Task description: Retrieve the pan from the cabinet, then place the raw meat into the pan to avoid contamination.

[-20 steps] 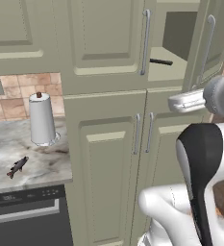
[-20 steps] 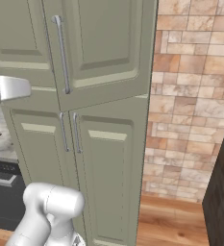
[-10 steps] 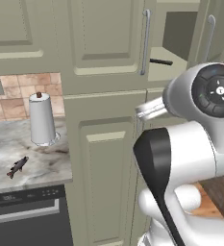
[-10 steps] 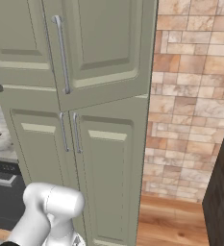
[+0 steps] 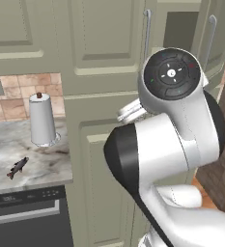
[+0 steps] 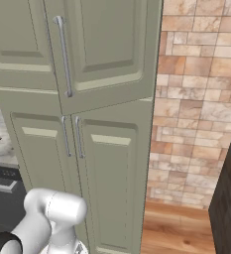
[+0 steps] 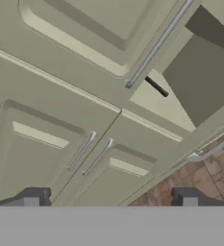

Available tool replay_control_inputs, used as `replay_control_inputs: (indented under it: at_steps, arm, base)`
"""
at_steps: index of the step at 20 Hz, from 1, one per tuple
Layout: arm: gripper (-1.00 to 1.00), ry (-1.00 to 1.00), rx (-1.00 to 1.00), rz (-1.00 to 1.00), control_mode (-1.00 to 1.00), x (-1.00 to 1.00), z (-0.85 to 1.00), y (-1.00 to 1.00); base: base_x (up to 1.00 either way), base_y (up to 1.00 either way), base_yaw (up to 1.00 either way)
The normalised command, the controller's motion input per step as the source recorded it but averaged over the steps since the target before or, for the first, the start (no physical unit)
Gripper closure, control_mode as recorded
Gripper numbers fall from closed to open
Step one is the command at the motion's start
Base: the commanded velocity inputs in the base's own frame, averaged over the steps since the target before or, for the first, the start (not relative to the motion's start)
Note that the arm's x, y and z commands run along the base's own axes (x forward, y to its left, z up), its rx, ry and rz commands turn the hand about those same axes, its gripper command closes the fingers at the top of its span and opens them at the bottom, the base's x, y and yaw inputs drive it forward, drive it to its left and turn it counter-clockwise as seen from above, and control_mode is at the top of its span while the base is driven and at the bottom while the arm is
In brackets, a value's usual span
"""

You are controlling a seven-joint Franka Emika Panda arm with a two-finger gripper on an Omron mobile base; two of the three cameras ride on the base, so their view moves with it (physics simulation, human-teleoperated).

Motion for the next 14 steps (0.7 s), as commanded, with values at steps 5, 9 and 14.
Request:
replay_control_inputs:
  at_steps: [5, 9, 14]
  arm:
    - [-1.00, 0.06, -0.08, 0.00, -1.00, 0.07, 0.00, 0.12]
    - [-1.00, 0.00, -0.12, 0.00, -1.00, 0.14, -0.02, 0.01]
    - [-1.00, -0.01, -0.20, 0.00, -1.00, 0.27, -0.19, -0.04]
  base:
    - [0.00, 0.00, 0.00]
    - [0.00, 0.00, 0.00]
    - [0.00, 0.00, 0.00]
